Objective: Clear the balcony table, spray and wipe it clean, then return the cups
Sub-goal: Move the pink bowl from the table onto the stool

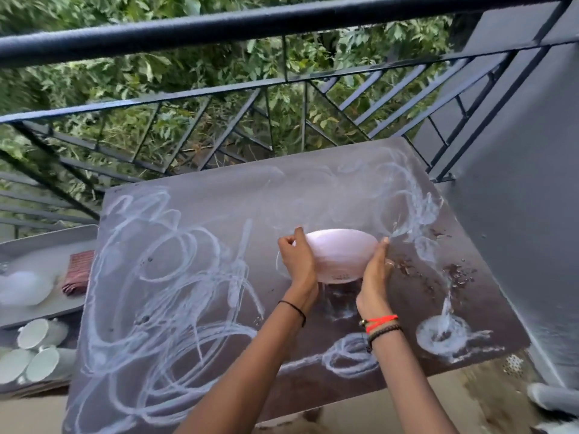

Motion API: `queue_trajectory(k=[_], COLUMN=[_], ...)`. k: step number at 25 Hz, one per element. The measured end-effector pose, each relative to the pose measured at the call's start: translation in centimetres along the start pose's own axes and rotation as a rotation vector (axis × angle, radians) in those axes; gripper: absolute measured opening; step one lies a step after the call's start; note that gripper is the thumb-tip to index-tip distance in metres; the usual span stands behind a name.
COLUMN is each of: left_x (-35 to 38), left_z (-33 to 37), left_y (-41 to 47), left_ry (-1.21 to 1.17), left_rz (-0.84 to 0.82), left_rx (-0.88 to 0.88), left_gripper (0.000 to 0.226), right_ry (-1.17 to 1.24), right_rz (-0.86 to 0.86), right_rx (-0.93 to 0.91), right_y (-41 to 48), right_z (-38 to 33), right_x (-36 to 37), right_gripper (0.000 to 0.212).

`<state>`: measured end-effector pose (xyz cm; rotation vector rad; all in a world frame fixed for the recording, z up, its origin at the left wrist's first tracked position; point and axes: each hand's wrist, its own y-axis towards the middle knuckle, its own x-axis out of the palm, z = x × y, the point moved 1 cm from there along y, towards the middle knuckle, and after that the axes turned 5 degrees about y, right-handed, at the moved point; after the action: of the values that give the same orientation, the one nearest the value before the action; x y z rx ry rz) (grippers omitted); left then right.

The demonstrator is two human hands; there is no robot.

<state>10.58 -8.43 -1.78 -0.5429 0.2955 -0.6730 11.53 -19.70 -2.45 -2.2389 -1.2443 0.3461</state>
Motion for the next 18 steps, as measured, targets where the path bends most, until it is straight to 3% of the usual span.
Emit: queue_trajectory(k=[3, 6, 11, 13, 18], left_x=[-5.3, -11.2, -23.1, -28.6, -40.7], left_z=[1.8, 2.9, 3.6, 3.4, 2.4], left_y=[1.0, 2.6, 5.9, 7.1, 9.7], left_ry=[-0.111, -0.255, -0.401, -0.437, -0.467], left_rz=[0.114, 0.180, 0.249, 0.303, 0.430], left_rx=[0.049, 0.115, 0.233, 0.275, 0.323], left_gripper=[0.013, 0.003, 0.019, 0.019, 0.045], right_ry=[-0.017, -0.040, -0.149, -0.229, -0.516], right_rz=[-0.134, -0.297, -0.593, -0.688, -0.898], right_rx=[0.051, 0.088, 0.102, 0.117, 0.094], right_y=[-2.7, -6.3, -13.8, -17.2, -25.1], right_z=[1.2, 2.7, 7.3, 9.9, 15.6], right_x=[3.9, 7.6, 13.1, 15.5, 21.1], right_gripper=[0.057, 0.034, 0.010, 0.010, 0.019])
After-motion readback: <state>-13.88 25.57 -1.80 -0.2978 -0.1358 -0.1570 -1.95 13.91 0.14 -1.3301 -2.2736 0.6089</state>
